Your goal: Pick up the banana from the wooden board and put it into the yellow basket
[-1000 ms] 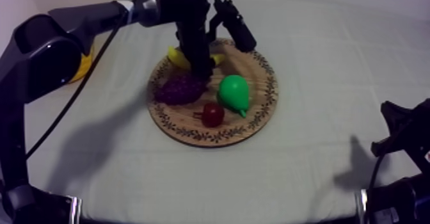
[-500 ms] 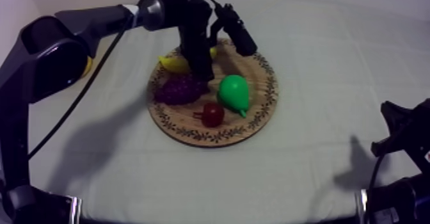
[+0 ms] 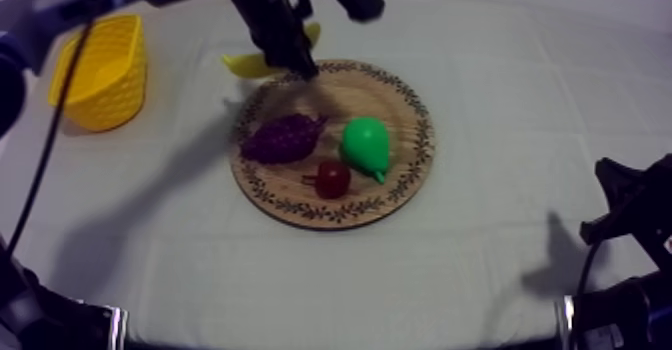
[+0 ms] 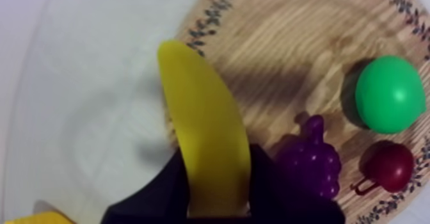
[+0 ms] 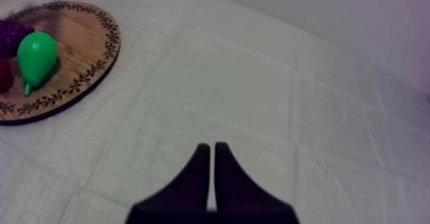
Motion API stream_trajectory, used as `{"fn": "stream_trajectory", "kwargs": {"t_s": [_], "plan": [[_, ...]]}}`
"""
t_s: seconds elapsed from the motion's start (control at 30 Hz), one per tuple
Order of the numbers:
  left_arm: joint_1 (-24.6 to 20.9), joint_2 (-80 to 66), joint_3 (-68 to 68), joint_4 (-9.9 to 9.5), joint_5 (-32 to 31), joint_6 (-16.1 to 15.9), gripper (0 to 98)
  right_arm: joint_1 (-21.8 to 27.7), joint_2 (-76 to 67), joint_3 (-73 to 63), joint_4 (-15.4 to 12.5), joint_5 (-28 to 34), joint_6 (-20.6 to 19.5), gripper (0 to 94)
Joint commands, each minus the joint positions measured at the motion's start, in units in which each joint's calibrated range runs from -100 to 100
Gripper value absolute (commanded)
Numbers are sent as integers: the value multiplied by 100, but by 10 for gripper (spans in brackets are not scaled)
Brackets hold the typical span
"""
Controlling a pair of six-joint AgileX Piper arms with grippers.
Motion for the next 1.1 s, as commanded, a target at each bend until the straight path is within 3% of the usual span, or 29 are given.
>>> {"fn": "stream_trajectory", "kwargs": {"t_s": [0.0, 0.13, 0.4, 0.73, 1.07], "plan": [[-88, -862, 50, 90, 26, 42, 196, -3, -3, -5, 1, 0, -1, 6], [-334, -1515, 21, 255, 174, 88, 198, -3, -3, -5, 1, 0, -1, 6], [-1150, -2229, -197, 390, 484, 86, 216, -3, -3, -5, 1, 0, -1, 6], [-2290, -2044, -481, 421, 519, -115, 225, -3, -3, -5, 1, 0, -1, 6], [-2890, -1213, -736, 392, 490, -194, 265, -3, -3, -5, 1, 0, -1, 6]]}}
